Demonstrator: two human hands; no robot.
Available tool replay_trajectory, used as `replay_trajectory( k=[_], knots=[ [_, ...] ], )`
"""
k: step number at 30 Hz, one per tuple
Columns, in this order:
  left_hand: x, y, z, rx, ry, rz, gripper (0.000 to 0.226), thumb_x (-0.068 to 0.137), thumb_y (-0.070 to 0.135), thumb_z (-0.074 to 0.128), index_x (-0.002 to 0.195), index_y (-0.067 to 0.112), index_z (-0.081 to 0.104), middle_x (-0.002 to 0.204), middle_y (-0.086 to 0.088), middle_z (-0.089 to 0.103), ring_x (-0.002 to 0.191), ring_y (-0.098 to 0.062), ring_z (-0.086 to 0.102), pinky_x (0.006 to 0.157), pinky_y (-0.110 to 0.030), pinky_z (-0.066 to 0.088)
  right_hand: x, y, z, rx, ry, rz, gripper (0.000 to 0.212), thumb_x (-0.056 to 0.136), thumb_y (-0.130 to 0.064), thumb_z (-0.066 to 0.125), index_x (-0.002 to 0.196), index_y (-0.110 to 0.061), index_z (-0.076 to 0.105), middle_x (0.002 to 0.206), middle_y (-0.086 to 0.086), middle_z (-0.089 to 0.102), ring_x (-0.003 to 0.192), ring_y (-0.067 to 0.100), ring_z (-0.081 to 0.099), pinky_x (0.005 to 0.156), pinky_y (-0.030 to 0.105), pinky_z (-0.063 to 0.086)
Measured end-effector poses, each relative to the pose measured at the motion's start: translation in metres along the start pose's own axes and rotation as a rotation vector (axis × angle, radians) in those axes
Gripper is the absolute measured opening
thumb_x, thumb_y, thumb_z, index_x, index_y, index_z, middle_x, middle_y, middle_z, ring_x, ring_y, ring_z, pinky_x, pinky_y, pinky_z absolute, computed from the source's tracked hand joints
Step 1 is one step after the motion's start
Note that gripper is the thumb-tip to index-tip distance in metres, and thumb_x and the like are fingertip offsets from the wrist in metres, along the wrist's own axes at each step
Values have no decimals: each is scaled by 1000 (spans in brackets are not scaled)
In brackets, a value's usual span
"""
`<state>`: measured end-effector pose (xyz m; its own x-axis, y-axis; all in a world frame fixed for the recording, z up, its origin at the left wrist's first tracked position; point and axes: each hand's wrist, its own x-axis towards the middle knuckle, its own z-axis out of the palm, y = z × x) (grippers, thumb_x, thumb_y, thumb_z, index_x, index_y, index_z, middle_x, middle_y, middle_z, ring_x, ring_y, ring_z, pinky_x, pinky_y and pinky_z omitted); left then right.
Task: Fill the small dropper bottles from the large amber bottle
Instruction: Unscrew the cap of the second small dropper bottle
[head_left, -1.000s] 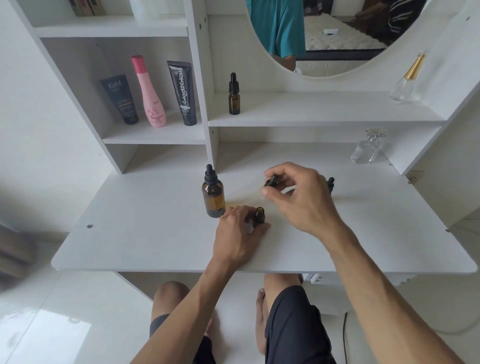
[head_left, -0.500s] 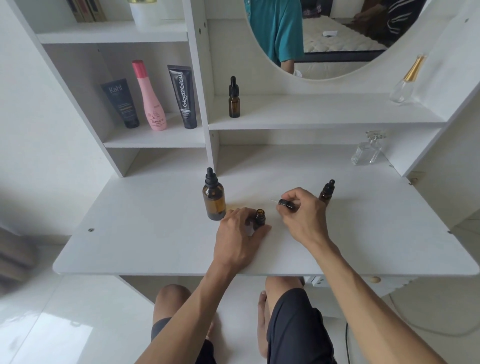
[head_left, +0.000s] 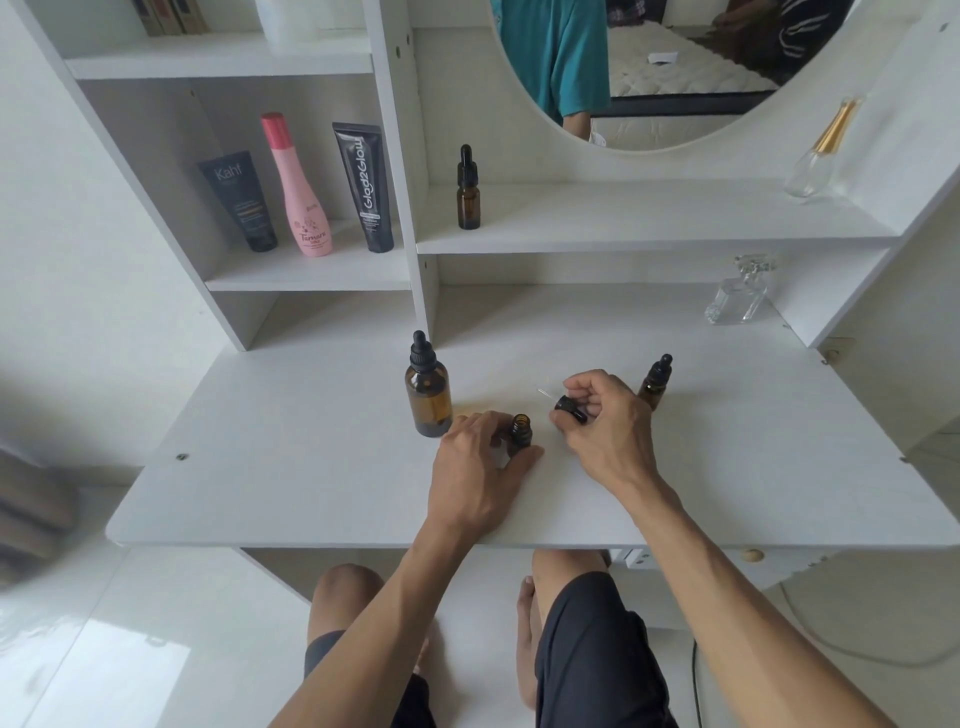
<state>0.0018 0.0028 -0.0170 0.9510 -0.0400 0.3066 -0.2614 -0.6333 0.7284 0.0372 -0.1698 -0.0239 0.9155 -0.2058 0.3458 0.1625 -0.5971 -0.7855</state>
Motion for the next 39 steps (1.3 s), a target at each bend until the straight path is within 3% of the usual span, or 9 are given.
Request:
replay_trajectory(
  k=[3,8,15,32,39],
  knots=[
    [0,0,0,-1,2,1,28,79,38,79,97,18,70,87,6,65,83,-14,55,74,-26,45,0,1,0,-1,0,-5,35,73,-4,82,104,-11,69,96,4,69,84,12,65,78,4,47],
    [0,0,1,1,7,16,27,79,37,79,95,18,70,84,8,63,82,-12,54,72,-24,43,0,1,1,-9,2,-23,40,71,-6,84,107,-12,68,98,2,68,87,11,64,82,13,51],
    [-1,0,0,3,4,14,27,79,39,77,96,19,70,86,10,64,83,-10,55,73,-23,43,-2,0,-1,8,-15,-11,47,69,-8,86,112,-13,67,99,2,66,89,11,63,79,1,43],
    [-1,1,0,16,6,8,30,77,41,77,96,20,68,87,9,64,83,-12,56,73,-27,47,-5,-3,-6,18,-84,-4,60,67,-17,91,120,-15,63,106,2,66,95,12,63,83,2,43],
    [-3,3,-2,7,7,-9,33,75,41,80,98,20,68,88,11,64,84,-8,55,73,-17,40,-6,-8,-10,30,-109,30,63,67,-18,92,123,-15,62,109,4,66,98,13,63,85,1,43]
  ],
)
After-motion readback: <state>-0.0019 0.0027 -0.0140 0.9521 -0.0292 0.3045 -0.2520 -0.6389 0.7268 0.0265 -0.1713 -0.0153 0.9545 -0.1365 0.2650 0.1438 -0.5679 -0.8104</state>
